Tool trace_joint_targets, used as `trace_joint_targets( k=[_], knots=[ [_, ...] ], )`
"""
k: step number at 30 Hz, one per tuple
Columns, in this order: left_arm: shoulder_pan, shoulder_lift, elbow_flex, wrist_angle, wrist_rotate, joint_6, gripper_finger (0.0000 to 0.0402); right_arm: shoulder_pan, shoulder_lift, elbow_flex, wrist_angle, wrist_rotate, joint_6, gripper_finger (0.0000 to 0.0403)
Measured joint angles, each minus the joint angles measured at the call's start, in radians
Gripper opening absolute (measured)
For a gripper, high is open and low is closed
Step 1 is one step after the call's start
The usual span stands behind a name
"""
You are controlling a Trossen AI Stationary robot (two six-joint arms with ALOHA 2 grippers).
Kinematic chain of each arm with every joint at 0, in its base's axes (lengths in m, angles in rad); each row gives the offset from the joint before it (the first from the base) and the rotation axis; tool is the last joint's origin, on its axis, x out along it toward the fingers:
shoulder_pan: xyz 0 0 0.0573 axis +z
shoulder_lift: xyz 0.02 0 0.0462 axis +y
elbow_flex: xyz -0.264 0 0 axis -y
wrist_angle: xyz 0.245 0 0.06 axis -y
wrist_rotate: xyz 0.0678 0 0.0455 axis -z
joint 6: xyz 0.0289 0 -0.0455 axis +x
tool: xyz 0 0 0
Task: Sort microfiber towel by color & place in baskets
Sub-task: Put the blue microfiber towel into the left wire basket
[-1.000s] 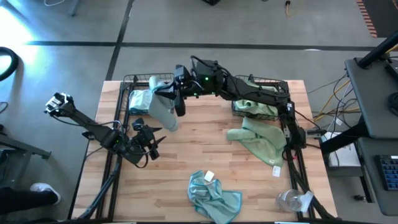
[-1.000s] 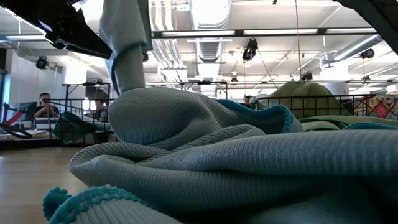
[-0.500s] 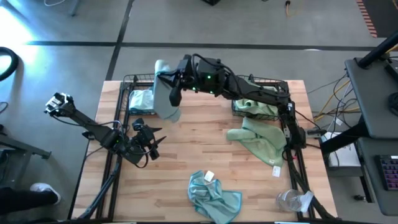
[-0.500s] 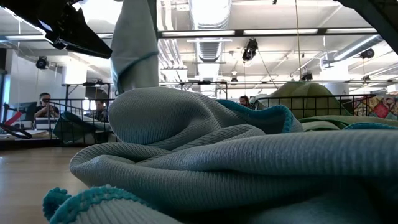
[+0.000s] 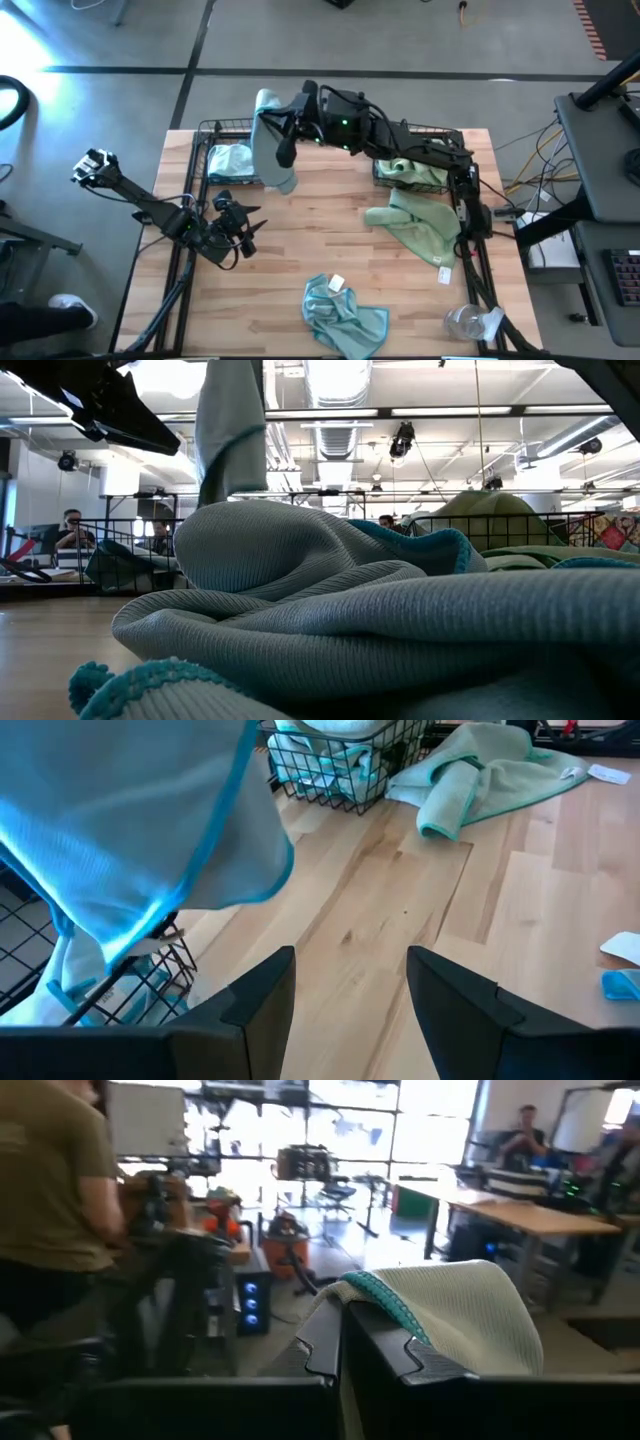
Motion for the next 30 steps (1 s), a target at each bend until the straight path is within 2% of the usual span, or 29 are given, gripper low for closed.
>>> trace_joint_targets(
  k=[13,23,30],
  knots=[
    [-0.001,0.000,0.000,0.000,0.000,-0.004,0.0178,-0.088,0.081,-0.001,-0.035,0.006,0.125,0.0009],
    [-0.002,0.000,0.000,0.000,0.000,-0.029,0.0178,-0.090,0.193,-0.001,-0.109,-0.001,0.160,0.0009],
    [-0.002,0.000,0.000,-0.001,0.000,-0.036,0.0178,-0.090,0.244,-0.001,-0.145,-0.046,0.201,0.0009]
  ],
)
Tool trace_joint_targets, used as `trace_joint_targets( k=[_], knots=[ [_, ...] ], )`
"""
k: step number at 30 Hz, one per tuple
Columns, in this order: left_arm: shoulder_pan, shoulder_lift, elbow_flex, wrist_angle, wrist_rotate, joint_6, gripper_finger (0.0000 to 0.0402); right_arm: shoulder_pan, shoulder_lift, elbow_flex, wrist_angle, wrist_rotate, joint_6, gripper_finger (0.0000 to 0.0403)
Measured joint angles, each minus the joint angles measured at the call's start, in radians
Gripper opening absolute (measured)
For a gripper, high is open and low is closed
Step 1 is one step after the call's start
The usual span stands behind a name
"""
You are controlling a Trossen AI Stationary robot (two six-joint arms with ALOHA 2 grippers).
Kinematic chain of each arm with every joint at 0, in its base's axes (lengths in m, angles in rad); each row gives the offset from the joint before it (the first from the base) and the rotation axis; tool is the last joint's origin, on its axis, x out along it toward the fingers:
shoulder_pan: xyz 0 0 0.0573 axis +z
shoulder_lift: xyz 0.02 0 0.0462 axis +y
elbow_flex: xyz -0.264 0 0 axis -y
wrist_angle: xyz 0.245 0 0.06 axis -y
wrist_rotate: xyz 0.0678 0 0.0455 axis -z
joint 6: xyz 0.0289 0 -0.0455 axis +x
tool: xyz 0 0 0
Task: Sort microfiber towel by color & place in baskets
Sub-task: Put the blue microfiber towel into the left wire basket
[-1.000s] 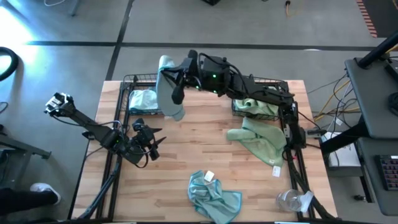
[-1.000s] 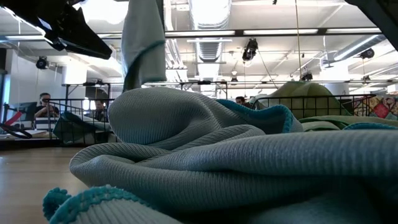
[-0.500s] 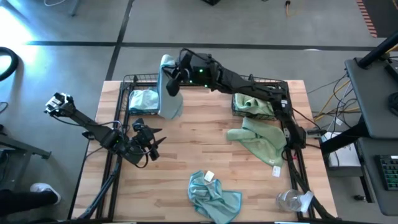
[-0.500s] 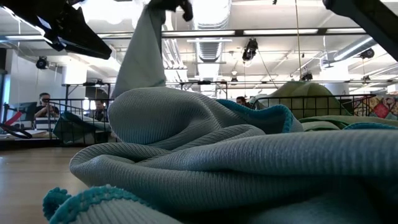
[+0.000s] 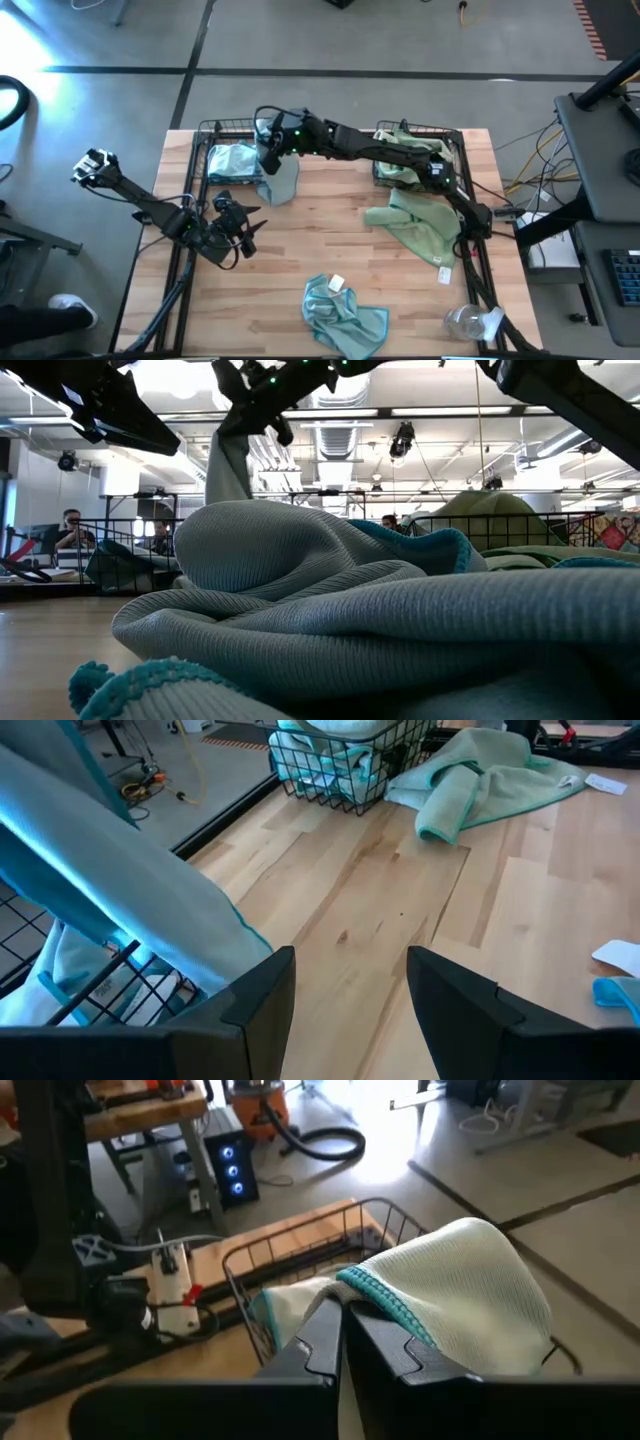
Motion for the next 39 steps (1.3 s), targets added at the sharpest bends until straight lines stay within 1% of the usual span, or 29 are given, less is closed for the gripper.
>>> trace_joint_targets(
  k=[7,16,23,32,35,39],
  knots=[
    [0.000,0.000,0.000,0.000,0.000,0.000,0.0178,0.000,0.030,0.000,-0.029,-0.010,0.031,0.0009],
    [0.000,0.000,0.000,0.000,0.000,0.001,0.0178,0.001,0.034,0.000,-0.057,-0.012,0.049,0.0009],
    [0.000,0.000,0.000,0.002,0.000,0.000,0.0178,0.023,-0.019,0.000,-0.077,-0.091,0.087,0.0009],
    [0.004,0.000,0.001,0.020,-0.010,0.011,0.0178,0.112,-0.110,0.000,-0.236,-0.091,0.048,0.0009],
    [0.008,0.000,0.010,0.024,-0.043,0.063,0.0178,0.143,-0.135,0.000,-0.280,-0.090,0.042,0.0009],
    [0.011,0.000,0.035,0.026,-0.128,0.165,0.0178,0.178,-0.163,0.000,-0.306,-0.083,0.046,0.0009]
  ],
)
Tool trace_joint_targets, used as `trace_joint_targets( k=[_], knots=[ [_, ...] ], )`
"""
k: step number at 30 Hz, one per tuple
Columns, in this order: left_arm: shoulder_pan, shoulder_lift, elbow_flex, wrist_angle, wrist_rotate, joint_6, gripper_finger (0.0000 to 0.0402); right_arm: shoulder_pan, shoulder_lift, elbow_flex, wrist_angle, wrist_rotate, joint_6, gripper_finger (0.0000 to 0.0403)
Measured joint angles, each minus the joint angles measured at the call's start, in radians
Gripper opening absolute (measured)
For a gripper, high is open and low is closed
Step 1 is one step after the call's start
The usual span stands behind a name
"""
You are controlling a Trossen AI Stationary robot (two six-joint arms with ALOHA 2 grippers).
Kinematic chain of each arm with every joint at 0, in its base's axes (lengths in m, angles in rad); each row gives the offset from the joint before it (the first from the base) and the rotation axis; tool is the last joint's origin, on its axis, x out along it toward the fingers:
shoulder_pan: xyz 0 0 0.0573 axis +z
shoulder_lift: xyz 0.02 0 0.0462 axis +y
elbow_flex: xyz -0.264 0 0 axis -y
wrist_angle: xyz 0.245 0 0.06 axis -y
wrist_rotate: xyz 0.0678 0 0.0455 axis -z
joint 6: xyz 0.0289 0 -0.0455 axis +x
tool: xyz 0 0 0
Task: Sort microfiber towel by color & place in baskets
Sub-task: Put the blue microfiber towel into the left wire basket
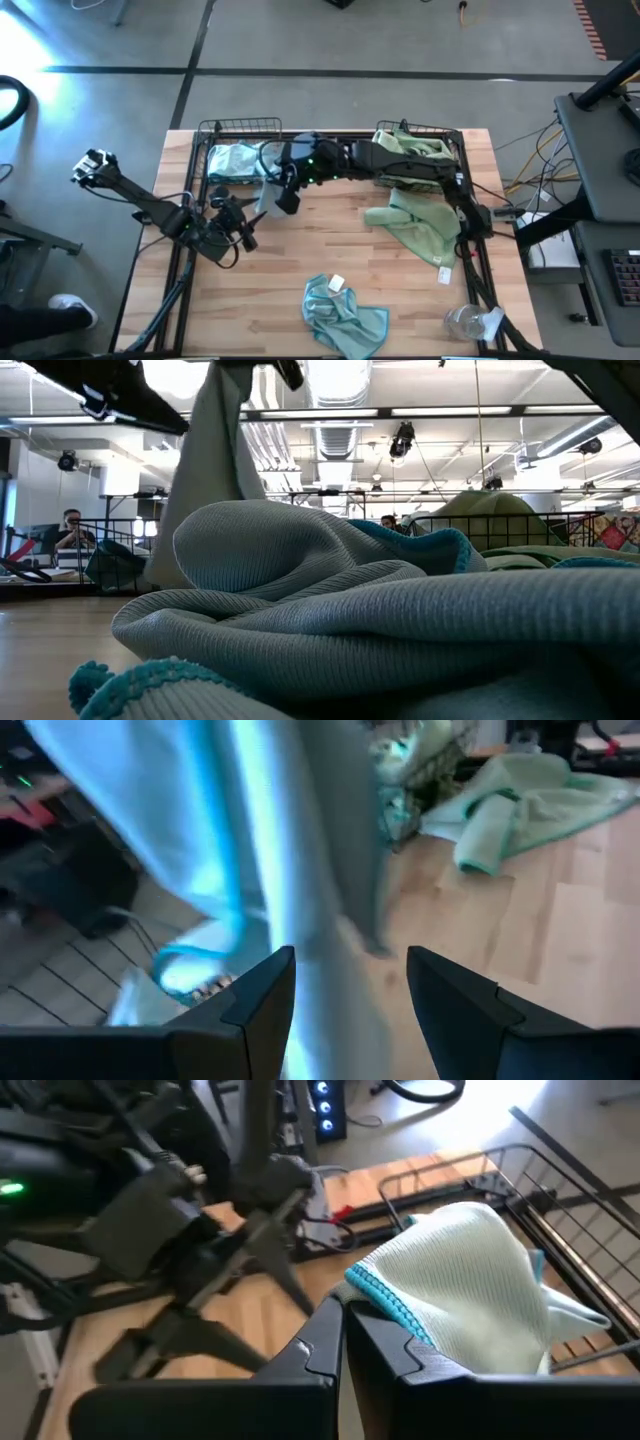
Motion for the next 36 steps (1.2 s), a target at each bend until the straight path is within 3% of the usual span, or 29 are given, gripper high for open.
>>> trace_joint_targets(
  k=[16,20,27,36],
  knots=[
    [0.058,0.000,0.164,-0.002,0.001,0.064,0.0170,0.075,-0.022,0.000,0.002,0.001,0.015,0.0009],
    [0.058,0.000,0.196,-0.005,0.045,0.099,0.0131,0.079,-0.021,0.000,0.003,0.001,0.015,0.0009],
    [0.058,0.001,0.202,-0.009,0.094,0.116,0.0011,0.084,-0.021,0.000,0.001,0.001,0.003,0.0009],
    [0.058,0.001,0.197,-0.012,0.095,0.116,0.0001,0.084,-0.031,0.000,-0.022,0.001,-0.034,0.0009]
  ],
)
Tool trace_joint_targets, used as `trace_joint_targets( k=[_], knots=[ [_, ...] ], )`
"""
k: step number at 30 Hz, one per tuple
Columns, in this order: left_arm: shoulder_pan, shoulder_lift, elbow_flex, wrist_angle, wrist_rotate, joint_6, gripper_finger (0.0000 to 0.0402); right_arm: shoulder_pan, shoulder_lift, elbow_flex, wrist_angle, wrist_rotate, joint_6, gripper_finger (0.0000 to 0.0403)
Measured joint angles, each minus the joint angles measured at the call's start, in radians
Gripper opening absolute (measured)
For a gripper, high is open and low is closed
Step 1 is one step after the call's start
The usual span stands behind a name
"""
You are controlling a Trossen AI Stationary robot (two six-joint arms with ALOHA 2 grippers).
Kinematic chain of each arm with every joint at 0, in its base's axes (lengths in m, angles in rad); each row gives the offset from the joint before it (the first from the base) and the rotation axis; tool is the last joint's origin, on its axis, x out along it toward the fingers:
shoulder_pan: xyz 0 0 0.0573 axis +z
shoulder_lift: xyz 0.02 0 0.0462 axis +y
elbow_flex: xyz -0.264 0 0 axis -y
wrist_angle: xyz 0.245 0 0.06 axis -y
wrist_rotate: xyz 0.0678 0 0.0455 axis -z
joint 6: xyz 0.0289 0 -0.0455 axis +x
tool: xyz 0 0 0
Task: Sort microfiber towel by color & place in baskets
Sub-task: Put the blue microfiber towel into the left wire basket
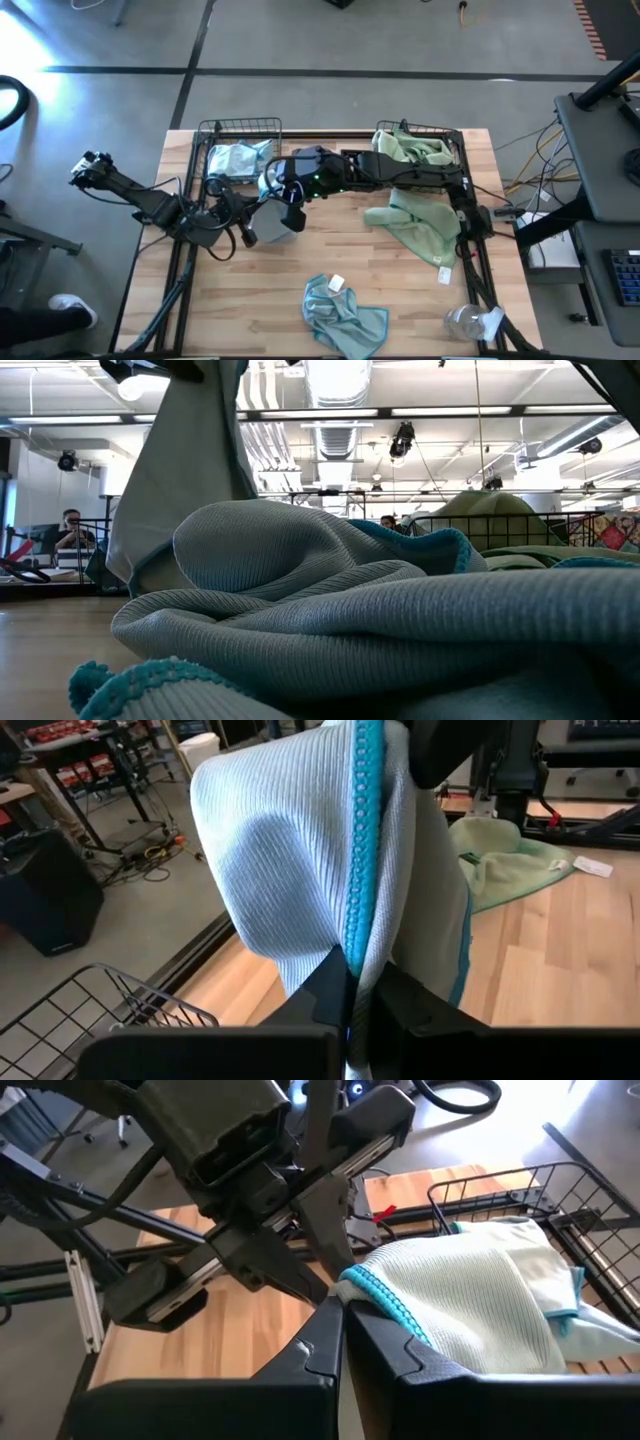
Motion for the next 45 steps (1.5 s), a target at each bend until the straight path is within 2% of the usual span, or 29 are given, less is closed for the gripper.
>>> trace_joint_targets(
  k=[7,13,19,25,29,32,37,45],
  knots=[
    [0.000,0.000,0.000,0.001,-0.001,0.000,0.0001,0.000,-0.002,0.000,-0.005,0.001,-0.045,0.0021],
    [0.000,0.000,-0.001,-0.016,-0.013,0.000,0.0000,0.000,-0.003,0.000,-0.040,0.001,-0.079,0.0077],
    [0.002,-0.006,-0.002,-0.116,-0.189,0.001,0.0000,-0.007,-0.014,0.000,-0.076,0.002,-0.071,0.0119],
    [0.032,-0.073,-0.002,-0.278,-0.366,-0.010,0.0000,-0.009,-0.051,0.001,-0.138,0.003,-0.071,0.0127],
    [0.096,-0.153,-0.002,-0.319,-0.413,0.002,0.0000,-0.009,-0.066,0.001,-0.161,0.002,-0.056,0.0128],
    [0.160,-0.216,-0.002,-0.316,-0.401,0.066,0.0000,-0.009,-0.072,0.001,-0.159,0.002,-0.051,0.0128],
    [0.258,-0.292,0.017,-0.262,-0.312,0.207,0.0000,-0.009,-0.074,0.001,-0.160,0.002,-0.055,0.0126],
    [0.333,-0.277,0.211,-0.097,-0.296,0.604,0.0000,-0.008,-0.074,0.001,-0.162,0.001,-0.055,0.0121]
  ],
)
